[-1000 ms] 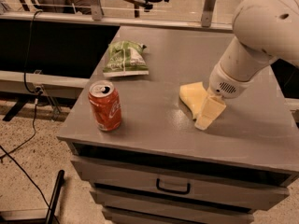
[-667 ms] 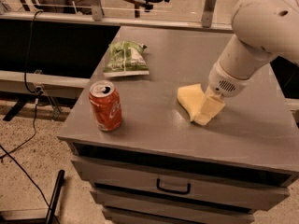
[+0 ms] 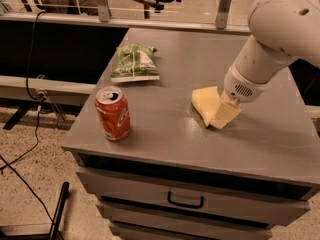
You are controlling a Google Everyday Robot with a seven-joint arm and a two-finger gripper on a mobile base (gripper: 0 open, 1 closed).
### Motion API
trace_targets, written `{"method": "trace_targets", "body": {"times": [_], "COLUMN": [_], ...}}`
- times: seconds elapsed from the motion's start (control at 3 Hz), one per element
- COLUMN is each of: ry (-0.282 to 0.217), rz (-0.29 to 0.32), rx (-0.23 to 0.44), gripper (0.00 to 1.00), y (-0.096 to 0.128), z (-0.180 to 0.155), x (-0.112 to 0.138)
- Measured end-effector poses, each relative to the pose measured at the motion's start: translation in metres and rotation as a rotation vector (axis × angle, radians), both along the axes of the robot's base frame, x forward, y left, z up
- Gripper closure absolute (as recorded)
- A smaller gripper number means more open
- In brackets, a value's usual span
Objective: Move sponge near green jalapeno chip bag
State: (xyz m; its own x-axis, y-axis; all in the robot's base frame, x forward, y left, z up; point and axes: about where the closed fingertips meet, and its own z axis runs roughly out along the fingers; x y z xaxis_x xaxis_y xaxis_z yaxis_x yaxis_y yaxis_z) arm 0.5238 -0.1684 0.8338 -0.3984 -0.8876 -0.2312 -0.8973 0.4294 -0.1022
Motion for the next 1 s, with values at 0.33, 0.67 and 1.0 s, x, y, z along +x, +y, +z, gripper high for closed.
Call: {"method": "trace_targets", "body": {"times": [0.33, 0.67, 1.0], "ry": [0.006, -0.015, -0.050], "rz": [0.045, 0.101, 0.110], "rx": [-0.029, -0.071, -0.087], "gripper": [1.00, 1.00, 1.00], "y": [0.008, 0.026, 0.035], "z": [0.011, 0.030, 0.043], "x": [0.023, 0.070, 0.109]}}
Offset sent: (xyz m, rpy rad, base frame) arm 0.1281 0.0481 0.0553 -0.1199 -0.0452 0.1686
